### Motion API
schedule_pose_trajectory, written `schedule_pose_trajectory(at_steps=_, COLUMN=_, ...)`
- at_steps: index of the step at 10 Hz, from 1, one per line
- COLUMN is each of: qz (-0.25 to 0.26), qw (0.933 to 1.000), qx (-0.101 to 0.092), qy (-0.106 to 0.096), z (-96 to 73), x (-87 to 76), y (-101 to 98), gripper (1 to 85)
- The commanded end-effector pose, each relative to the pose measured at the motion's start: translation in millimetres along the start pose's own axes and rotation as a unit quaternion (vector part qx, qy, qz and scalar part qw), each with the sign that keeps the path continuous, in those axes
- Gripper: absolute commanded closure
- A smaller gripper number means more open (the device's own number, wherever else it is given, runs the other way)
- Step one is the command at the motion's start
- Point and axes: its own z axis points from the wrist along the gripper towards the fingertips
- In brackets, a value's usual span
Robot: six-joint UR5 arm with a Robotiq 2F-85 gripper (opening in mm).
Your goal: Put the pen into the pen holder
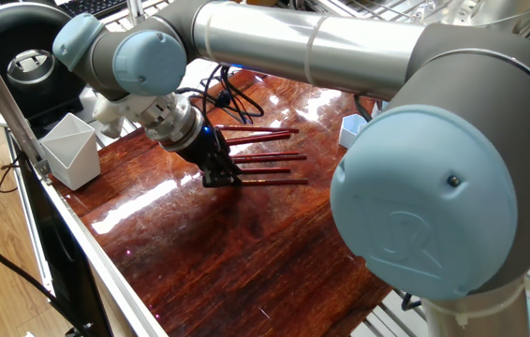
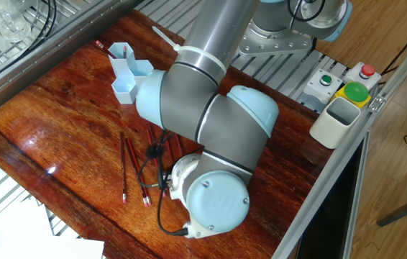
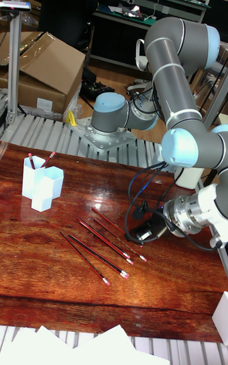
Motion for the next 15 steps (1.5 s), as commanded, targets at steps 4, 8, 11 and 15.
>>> schedule_pose_trajectory(at_steps=4, qz=0.007, qw=0.9999, qx=0.001, qy=0.009, z=3.3, x=-1.3, y=3.9, gripper=80.7)
schedule_pose_trajectory(at_steps=8, qz=0.014, qw=0.9997, qx=-0.004, qy=0.018, z=-25.0, x=1.9, y=15.1, gripper=84.3)
schedule_pose_trajectory(at_steps=11, qz=0.005, qw=0.9999, qx=0.006, qy=0.009, z=-9.9, x=1.9, y=6.9, gripper=63.3)
schedule_pose_trajectory(at_steps=15, qz=-0.006, qw=0.9998, qx=-0.019, qy=0.002, z=0.1, x=7.1, y=22.2, gripper=62.0)
